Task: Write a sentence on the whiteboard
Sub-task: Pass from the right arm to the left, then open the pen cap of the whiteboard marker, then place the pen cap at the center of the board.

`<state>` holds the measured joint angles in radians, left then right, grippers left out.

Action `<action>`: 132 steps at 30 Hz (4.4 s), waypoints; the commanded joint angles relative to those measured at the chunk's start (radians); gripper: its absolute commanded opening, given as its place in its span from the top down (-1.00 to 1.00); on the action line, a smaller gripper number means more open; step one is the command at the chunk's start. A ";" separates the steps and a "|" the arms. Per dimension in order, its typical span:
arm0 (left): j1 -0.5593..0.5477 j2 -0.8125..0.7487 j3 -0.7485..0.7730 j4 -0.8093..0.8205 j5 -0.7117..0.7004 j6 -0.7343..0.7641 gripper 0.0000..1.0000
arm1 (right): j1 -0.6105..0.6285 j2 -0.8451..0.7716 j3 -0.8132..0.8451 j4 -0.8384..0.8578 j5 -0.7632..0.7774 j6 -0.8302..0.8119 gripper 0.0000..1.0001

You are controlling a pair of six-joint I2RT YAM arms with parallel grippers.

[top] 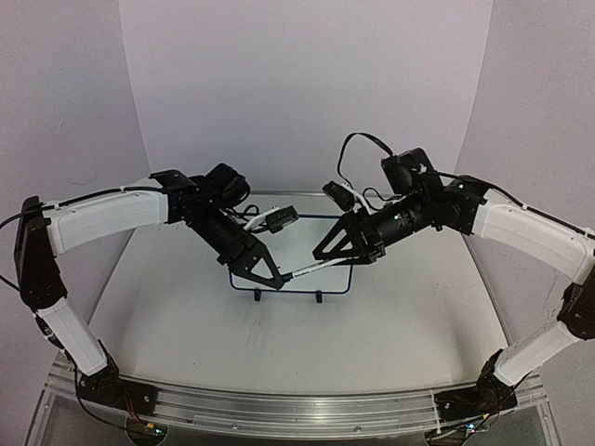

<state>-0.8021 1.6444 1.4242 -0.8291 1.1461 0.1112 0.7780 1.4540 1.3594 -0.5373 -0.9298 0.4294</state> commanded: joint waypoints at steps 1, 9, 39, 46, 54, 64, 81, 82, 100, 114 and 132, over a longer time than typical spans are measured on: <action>-0.004 0.032 0.077 -0.062 0.046 0.066 1.00 | 0.023 0.035 0.036 0.025 -0.056 -0.026 -0.36; -0.009 0.077 0.115 -0.114 0.058 0.108 1.00 | 0.033 0.049 0.029 0.050 -0.092 -0.029 -0.19; -0.014 0.093 0.114 -0.109 0.141 0.129 1.00 | 0.053 0.052 -0.026 0.101 -0.137 -0.023 -0.08; -0.014 0.094 0.117 -0.111 0.142 0.127 1.00 | 0.065 0.046 -0.032 0.103 -0.144 -0.023 0.06; -0.014 0.095 0.119 -0.106 0.145 0.122 1.00 | 0.073 0.043 -0.044 0.105 -0.138 -0.030 0.48; -0.014 0.099 0.120 -0.104 0.149 0.123 1.00 | 0.073 0.031 -0.052 0.105 -0.115 -0.033 1.00; -0.004 0.077 0.111 -0.287 0.174 0.286 1.00 | -0.150 -0.116 -0.177 0.088 -0.252 -0.110 1.00; 0.000 0.075 0.111 -0.317 0.172 0.309 1.00 | -0.165 -0.128 -0.180 0.084 -0.268 -0.113 1.00; 0.043 -0.330 -0.449 0.399 -0.586 -0.270 1.00 | -0.228 -0.256 -0.142 -0.052 0.149 -0.096 1.00; -0.061 -0.255 -0.632 0.607 -0.868 -0.398 0.77 | -0.227 -0.455 -0.335 0.246 0.516 0.025 1.00; -0.063 -0.146 -0.663 0.691 -0.971 -0.465 -0.14 | -0.226 -0.487 -0.409 0.291 0.541 0.063 1.00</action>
<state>-0.8654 1.5425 0.7712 -0.1703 0.2386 -0.3275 0.5549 0.9878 0.9588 -0.2909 -0.4084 0.4801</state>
